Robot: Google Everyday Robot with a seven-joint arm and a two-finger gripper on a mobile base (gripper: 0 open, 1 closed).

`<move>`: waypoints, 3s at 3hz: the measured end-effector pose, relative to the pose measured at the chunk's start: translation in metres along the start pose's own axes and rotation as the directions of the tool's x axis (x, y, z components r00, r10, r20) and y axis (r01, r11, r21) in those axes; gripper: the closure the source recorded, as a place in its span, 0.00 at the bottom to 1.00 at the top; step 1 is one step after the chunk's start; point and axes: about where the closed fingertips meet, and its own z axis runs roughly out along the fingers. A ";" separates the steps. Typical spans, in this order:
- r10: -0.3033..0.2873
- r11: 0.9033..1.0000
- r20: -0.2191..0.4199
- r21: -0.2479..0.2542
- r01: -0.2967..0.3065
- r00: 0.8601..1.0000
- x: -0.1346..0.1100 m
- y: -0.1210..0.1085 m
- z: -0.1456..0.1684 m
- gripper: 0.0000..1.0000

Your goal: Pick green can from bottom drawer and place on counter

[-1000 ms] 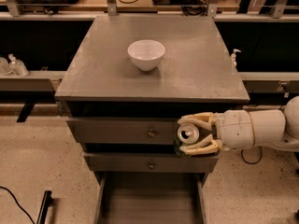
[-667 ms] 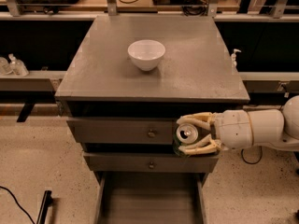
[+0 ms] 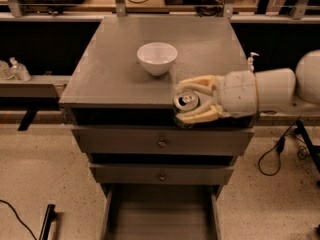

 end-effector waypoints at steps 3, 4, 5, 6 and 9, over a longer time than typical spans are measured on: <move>0.042 0.971 0.029 0.234 -0.048 0.999 -0.047 -0.085 -0.033 1.00; 0.150 0.912 0.000 0.387 -0.139 0.989 -0.028 -0.107 -0.058 1.00; 0.277 0.854 -0.023 0.465 -0.235 0.961 -0.005 -0.125 -0.079 1.00; 0.398 0.810 -0.031 0.481 -0.336 0.917 0.020 -0.140 -0.092 0.82; 0.517 0.735 0.054 0.483 -0.475 0.855 0.076 -0.153 -0.102 0.12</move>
Offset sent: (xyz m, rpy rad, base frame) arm 0.0697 -0.0256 0.1091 0.1435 -0.0835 -0.1761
